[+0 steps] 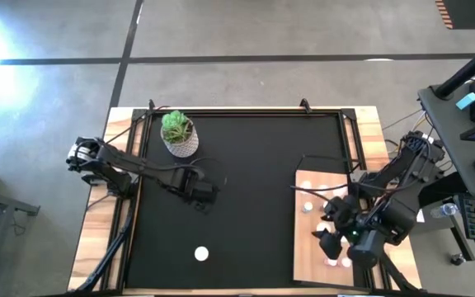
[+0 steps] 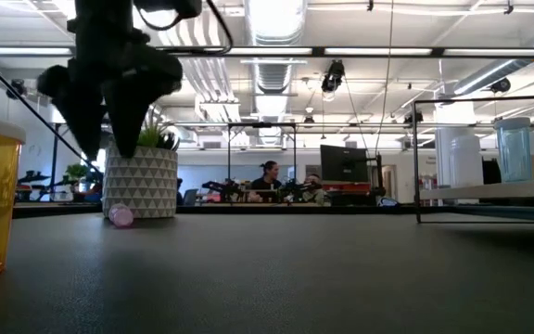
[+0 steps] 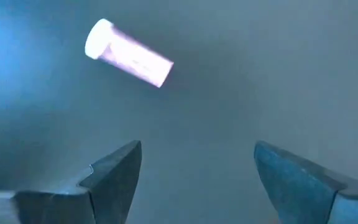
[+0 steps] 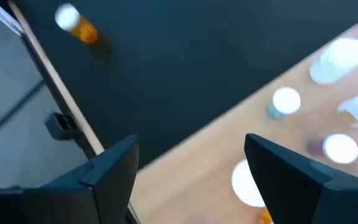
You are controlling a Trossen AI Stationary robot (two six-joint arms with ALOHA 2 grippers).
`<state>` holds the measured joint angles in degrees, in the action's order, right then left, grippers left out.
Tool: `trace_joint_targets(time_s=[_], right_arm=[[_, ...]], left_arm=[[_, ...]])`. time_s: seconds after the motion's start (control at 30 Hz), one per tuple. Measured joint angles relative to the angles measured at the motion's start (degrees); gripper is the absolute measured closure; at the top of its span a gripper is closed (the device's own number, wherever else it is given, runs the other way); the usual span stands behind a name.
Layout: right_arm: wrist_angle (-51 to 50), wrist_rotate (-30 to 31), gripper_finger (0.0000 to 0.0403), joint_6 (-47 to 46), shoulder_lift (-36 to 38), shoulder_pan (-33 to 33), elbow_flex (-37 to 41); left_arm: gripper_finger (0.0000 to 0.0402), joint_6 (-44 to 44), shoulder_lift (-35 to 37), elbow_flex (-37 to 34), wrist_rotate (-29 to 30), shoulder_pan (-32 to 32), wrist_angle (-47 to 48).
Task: Pick and place medicine bottles onto shelf by color
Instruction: Put the pink pill bottle on the shelf aligned with the other pink pill bottles
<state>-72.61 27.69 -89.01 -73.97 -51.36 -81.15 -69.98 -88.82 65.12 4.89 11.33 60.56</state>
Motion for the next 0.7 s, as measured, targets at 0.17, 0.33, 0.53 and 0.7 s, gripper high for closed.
trace_joint_targets(time_s=[0.17,0.33,0.53,0.7], right_arm=[[-3.52,2.38,0.0124,1.76,0.0,1.42,-3.39],[-11.56,2.45,0.0124,4.37,0.04,2.29,-6.75],[-17.1,2.43,0.0124,9.1,0.94,2.29,-9.42],[-17.49,2.4,0.0124,13.6,3.33,2.29,-9.42]], left_arm=[[0.0107,-16.34,-0.02,-3.87,6.15,-0.29,-1.56],[0.0107,-29.24,-0.07,-8.42,7.67,-1.07,-2.47],[0.0107,-39.76,-0.07,-13.14,10.91,-1.68,-11.88],[0.0107,-41.14,-0.97,-14.49,11.97,-2.9,-15.07]])
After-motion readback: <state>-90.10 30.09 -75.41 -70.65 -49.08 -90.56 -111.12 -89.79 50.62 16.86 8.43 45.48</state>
